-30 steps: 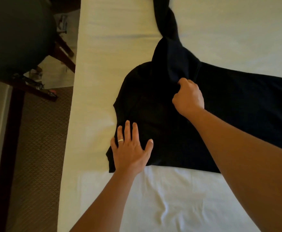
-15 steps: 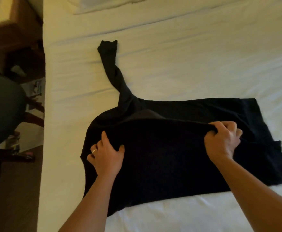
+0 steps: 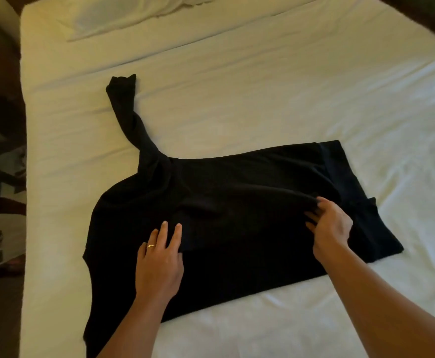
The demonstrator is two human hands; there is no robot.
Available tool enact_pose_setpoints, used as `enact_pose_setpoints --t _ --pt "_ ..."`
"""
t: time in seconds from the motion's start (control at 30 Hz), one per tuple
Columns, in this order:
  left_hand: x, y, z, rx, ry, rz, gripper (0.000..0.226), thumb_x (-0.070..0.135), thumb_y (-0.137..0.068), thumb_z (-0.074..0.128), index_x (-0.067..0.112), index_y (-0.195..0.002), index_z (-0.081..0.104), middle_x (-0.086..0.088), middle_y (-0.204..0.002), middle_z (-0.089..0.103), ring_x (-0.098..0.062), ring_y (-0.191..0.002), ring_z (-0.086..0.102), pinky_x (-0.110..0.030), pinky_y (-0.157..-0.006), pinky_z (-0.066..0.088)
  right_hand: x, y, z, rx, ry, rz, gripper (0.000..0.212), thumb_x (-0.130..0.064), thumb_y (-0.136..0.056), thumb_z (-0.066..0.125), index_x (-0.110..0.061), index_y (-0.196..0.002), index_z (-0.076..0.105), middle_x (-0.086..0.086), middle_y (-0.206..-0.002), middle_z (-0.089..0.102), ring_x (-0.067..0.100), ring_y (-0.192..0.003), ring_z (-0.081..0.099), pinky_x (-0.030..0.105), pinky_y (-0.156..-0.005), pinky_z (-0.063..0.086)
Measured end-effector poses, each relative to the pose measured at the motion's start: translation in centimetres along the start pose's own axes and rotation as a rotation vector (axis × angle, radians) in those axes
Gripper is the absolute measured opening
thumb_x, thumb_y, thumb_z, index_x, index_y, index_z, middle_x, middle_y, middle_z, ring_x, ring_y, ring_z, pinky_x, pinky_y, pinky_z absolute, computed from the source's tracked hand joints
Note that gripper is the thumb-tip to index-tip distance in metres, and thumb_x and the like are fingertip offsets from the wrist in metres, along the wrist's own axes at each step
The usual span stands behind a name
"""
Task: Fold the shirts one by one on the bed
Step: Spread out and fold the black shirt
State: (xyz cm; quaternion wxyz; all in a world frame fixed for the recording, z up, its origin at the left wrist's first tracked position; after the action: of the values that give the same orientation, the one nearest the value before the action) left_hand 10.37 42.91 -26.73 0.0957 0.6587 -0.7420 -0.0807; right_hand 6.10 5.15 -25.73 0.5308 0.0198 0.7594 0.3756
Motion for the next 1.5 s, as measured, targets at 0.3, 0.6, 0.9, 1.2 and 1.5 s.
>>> enact_pose_setpoints --t 0.3,0.6,0.9,1.2,1.5 --pt "1.8 4.0 2.5 -0.106 -0.013 0.04 0.07 0.043 -0.104 0.038 0.037 -0.16 -0.004 0.0 -0.171 -0.002 -0.022 -0.157 0.006 -0.043 -0.124 0.025 -1.0 -3.3 -6.4 0.075 0.147 -0.055 0.026 -0.008 -0.095 0.064 -0.027 -0.112 0.069 0.007 -0.097 0.07 0.017 -0.077 0.068 0.032 -0.073 0.06" --pt "4.9 4.2 3.4 -0.085 -0.15 0.019 0.085 0.031 -0.085 0.075 0.03 -0.158 0.031 -0.014 -0.166 0.023 -0.039 -0.148 0.032 -0.056 -0.11 0.041 0.5 -5.3 -7.2 -0.052 0.144 0.045 0.063 -0.024 -0.086 0.081 -0.022 -0.141 0.05 0.006 -0.124 0.061 0.029 -0.114 0.062 0.049 -0.099 0.054" --pt "7.1 6.7 5.5 -0.026 -0.03 0.078 0.085 0.028 -0.085 0.077 0.034 -0.156 0.031 -0.007 -0.163 0.034 -0.036 -0.146 0.036 -0.062 -0.108 0.041 -0.6 -8.9 -10.4 -0.014 0.187 -0.057 0.028 -0.005 -0.091 0.067 -0.021 -0.111 0.056 0.01 -0.1 0.065 0.019 -0.071 0.062 0.029 -0.062 0.051" --pt "7.6 6.8 5.3 -0.069 -0.053 0.038 0.07 0.073 -0.095 0.018 0.039 -0.153 0.035 -0.004 -0.163 0.033 -0.031 -0.15 0.029 -0.059 -0.116 0.03 -2.5 -8.7 -10.8 -0.015 0.709 -0.316 0.036 -0.016 -0.09 0.066 -0.02 -0.123 0.053 0.003 -0.118 0.055 0.026 -0.108 0.057 0.037 -0.087 0.052" --pt "13.0 2.3 3.2 0.004 -0.036 0.019 0.08 0.076 -0.094 0.018 0.027 -0.156 0.034 -0.014 -0.162 0.031 -0.042 -0.149 0.025 -0.065 -0.114 0.027 0.2 -0.9 -0.4 -0.45 1.383 -1.098 0.052 -0.044 -0.101 0.04 -0.024 -0.149 0.043 0.007 -0.162 0.029 0.031 -0.147 0.029 0.051 -0.11 0.035"
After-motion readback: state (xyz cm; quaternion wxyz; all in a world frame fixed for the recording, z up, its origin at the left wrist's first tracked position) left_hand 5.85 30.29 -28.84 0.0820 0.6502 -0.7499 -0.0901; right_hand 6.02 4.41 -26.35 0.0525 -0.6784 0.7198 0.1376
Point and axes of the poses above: each hand's wrist, its own y-axis away from the middle knuckle, its own z-axis out of the palm, x = y × z, the point moved 9 cm from there along -y, towards the middle knuckle
